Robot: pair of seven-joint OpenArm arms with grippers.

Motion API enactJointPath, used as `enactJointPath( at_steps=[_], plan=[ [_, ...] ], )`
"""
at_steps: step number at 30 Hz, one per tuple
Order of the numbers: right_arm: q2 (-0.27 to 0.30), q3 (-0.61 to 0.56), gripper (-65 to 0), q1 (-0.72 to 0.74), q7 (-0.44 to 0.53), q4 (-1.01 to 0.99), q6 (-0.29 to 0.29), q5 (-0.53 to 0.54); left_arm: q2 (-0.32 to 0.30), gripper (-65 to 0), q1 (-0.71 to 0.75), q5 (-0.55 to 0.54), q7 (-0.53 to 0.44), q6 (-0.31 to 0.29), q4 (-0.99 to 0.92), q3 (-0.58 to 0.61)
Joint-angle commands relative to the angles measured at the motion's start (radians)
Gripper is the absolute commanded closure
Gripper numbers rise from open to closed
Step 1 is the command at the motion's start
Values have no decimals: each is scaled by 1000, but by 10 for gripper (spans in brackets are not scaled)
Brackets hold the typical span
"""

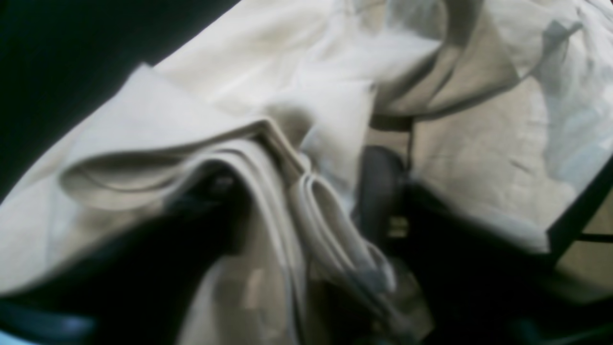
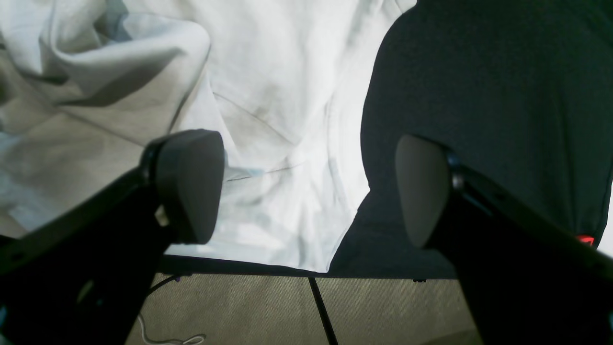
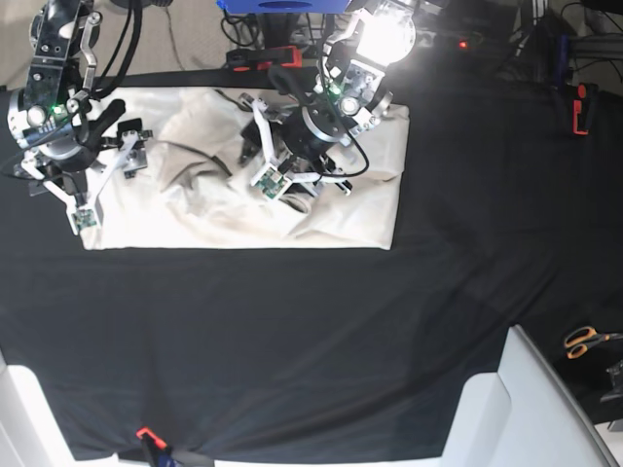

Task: Fold the T-shirt properly

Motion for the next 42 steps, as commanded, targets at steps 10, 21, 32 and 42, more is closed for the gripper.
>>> enactJointPath(
  at_steps=[10, 21, 32, 42],
  plan=[
    [4, 3, -518, 7, 11, 14, -2, 1, 27, -546, -116, -16, -23, -1, -116, 147],
    [4, -4, -518, 7, 14, 28, -2, 1, 27, -540, -148, -10, 48, -1, -27, 46],
    [4, -176, -515, 122, 14, 56, 160, 1, -244, 0, 136, -17, 132, -1, 249, -210],
    [1, -259, -515, 254, 42, -182, 269, 1, -249, 0, 280, -16, -35, -1, 247, -202]
  ],
)
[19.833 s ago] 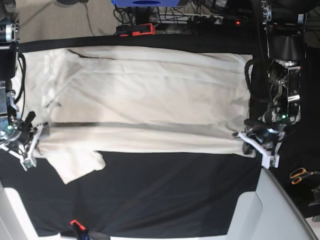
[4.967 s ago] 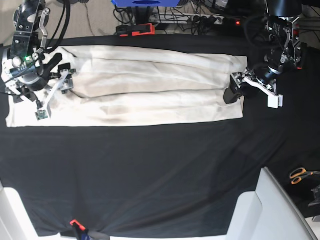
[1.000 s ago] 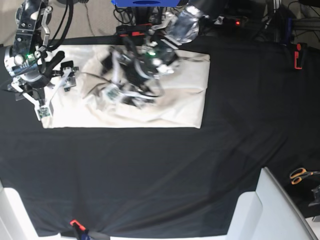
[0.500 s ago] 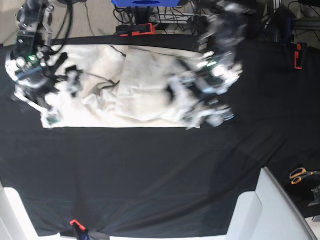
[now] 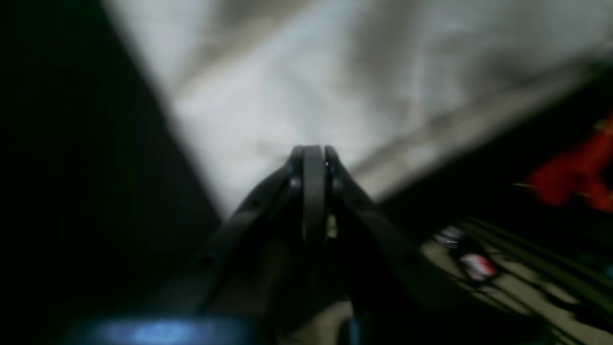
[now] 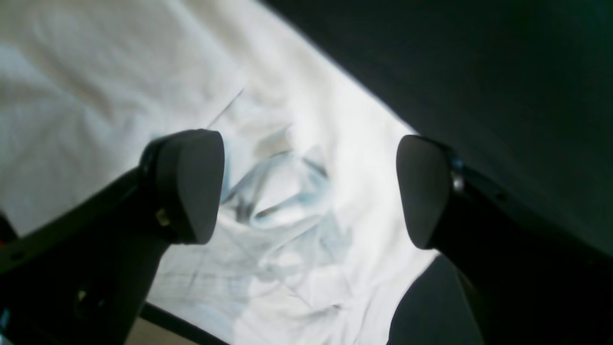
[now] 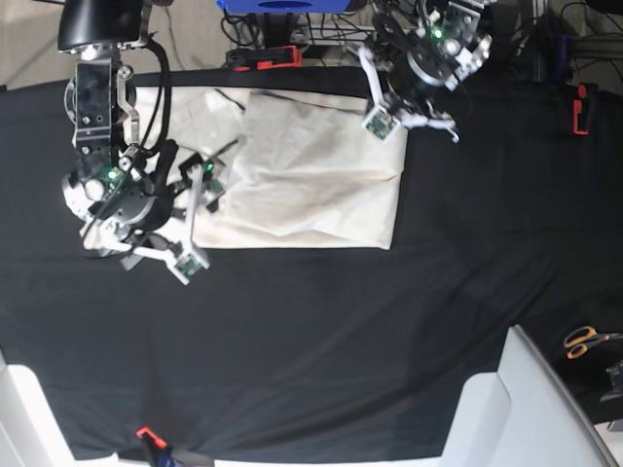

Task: Fold the T-shirt properly

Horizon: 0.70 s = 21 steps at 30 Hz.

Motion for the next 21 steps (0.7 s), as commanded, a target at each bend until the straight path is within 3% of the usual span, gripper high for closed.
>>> enactJointPath(
  at_steps=[1, 9, 14, 18, 21],
  plan=[
    [-4, 1, -515, 19, 25, 5, 12, 9, -4, 0, -2, 1, -36, 8, 17, -4],
    [-64, 1, -515, 65, 29, -117, 32, 9, 2, 0, -5, 1, -38, 8, 39, -4],
    [-71, 2, -509, 121, 51, -215, 32, 9, 11, 0, -9, 1, -38, 8, 53, -2],
    [-73, 2, -387, 141, 69, -279, 32, 9, 20, 0, -7, 7, -38, 8, 50, -4],
    [-73, 4, -330, 156, 71, -313, 32, 9, 20, 0, -5, 6, -38, 8, 50, -8]
  ],
)
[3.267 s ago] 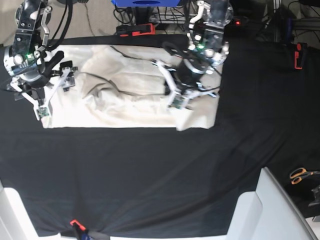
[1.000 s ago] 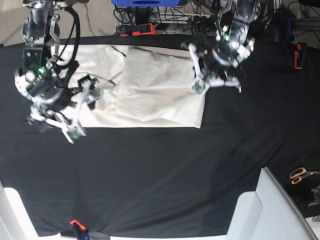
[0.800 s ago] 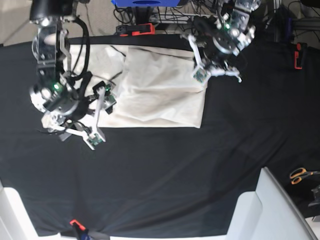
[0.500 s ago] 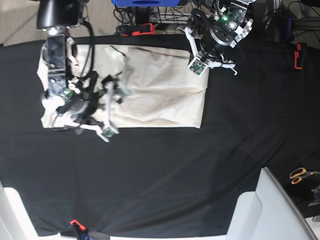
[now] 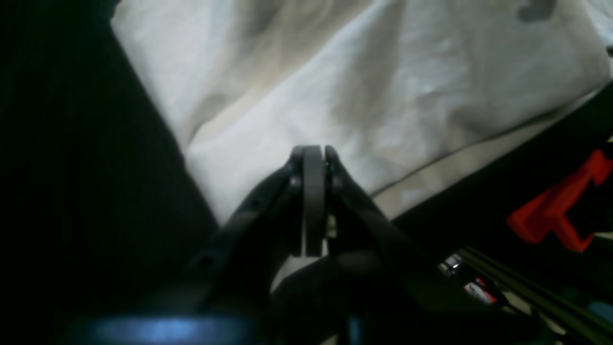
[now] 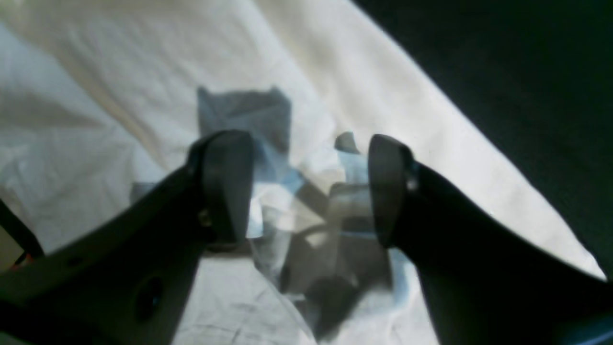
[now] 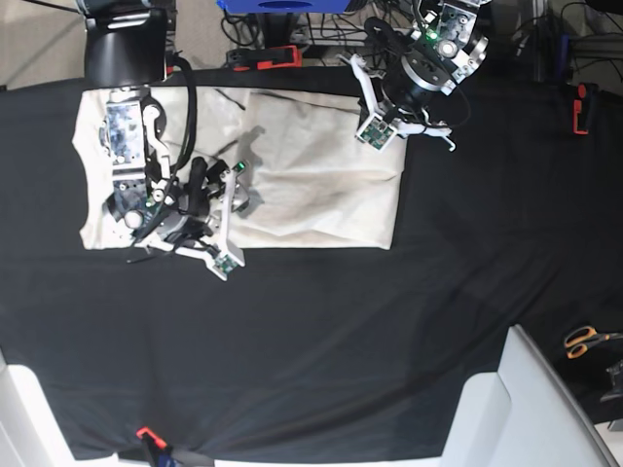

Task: Fold the T-shirt properly

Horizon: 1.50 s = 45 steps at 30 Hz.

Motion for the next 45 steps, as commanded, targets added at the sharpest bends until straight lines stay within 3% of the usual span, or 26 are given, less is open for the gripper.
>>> enactJointPath(
  at_steps=[1, 14, 16, 19, 21, 35, 40, 45],
  plan=[
    [-3, 4, -323, 32, 21, 7, 1, 8, -5, 0, 1, -9, -18, 4, 13, -4],
    [-3, 4, -311, 66, 67, -102, 1, 8, 0, 0, -85, -12, -18, 4, -99, 2],
    [-3, 5, -254, 66, 82, -102, 1, 8, 0, 0, -90, -12, -18, 4, -112, 2],
    [-3, 5, -60, 66, 82, -102, 1, 8, -1, 0, -100, -6, -18, 4, -142, 3],
    [-1, 5, 0, 66, 82, -102, 1, 8, -3, 0, -103, -6, -18, 4, -168, 3],
    [26, 4, -12, 67, 70, -54, 1, 2, -11, 0, -97, -4, -19, 4, -226, -6],
    [58, 4, -12, 77, 45, -48, -55, 4, -11, 0, -96, -3, -19, 4, -226, -4],
    [65, 4, -12, 78, 44, -49, -55, 4, -11, 0, -96, -3, -19, 4, -226, 0]
  ],
)
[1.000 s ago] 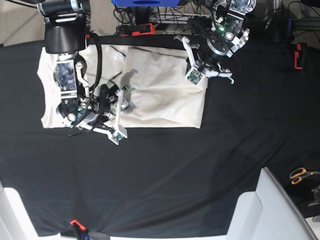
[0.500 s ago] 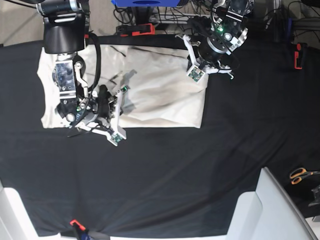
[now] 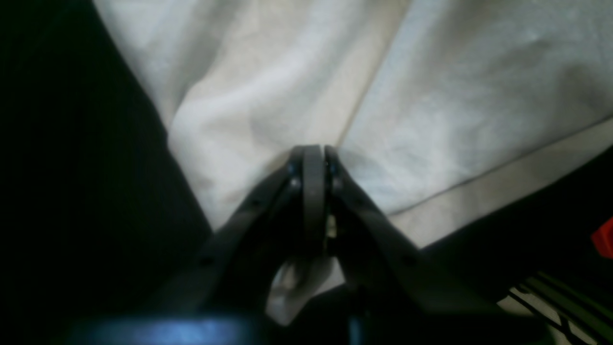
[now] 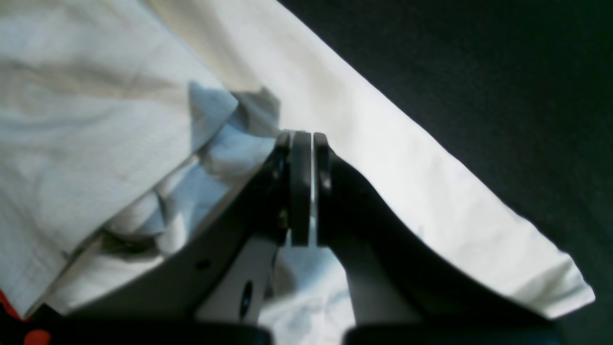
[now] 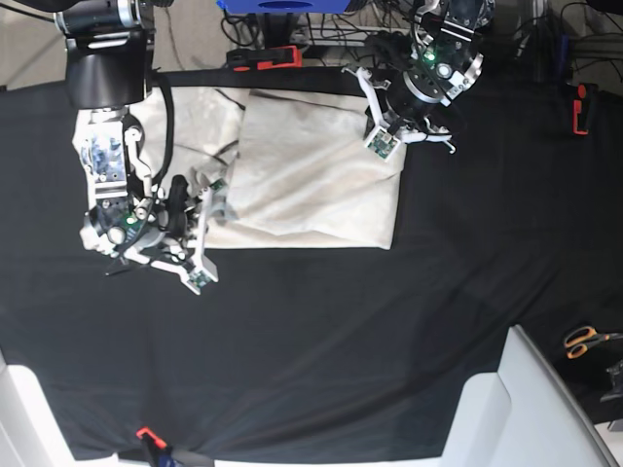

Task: Fold the T-shirt properly
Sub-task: 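Press and tuck the folded shirt's edge with the right gripper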

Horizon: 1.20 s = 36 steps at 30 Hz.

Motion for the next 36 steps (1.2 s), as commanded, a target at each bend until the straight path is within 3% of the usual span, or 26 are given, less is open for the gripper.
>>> enactJointPath(
  at_steps=[1, 3, 8, 13, 16, 29, 31, 35, 36],
  plan=[
    [-4, 1, -12, 24, 9, 23, 4, 12, -8, 0, 8, 11, 26, -1, 6, 1],
    [-10, 2, -20, 19, 3, 35, 5, 13, -8, 0, 8, 11, 26, -1, 13, 0],
    [-50, 2, -47, -2, -130, 184, 10, 67, -8, 0, 8, 11, 26, -1, 13, -5],
    [-54, 1, -266, -1, -138, 162, 5, 191, -8, 0, 8, 11, 26, -1, 7, 0],
    [-51, 1, -329, 4, -121, 109, 5, 231, -8, 0, 8, 11, 26, -1, 6, 3],
    [-54, -1, -323, 24, -37, -33, 5, 237, -8, 0, 8, 11, 26, -1, 6, 4],
    [-50, -1, -263, 24, -32, -51, 5, 237, -8, 0, 8, 11, 26, -1, 6, 3],
    [-48, -1, -39, 38, -29, -91, 7, 237, -8, 0, 8, 11, 26, -1, 6, 0],
    [-48, -1, -11, 39, -29, -94, 7, 237, -8, 0, 8, 11, 26, -1, 6, 0]
  ],
)
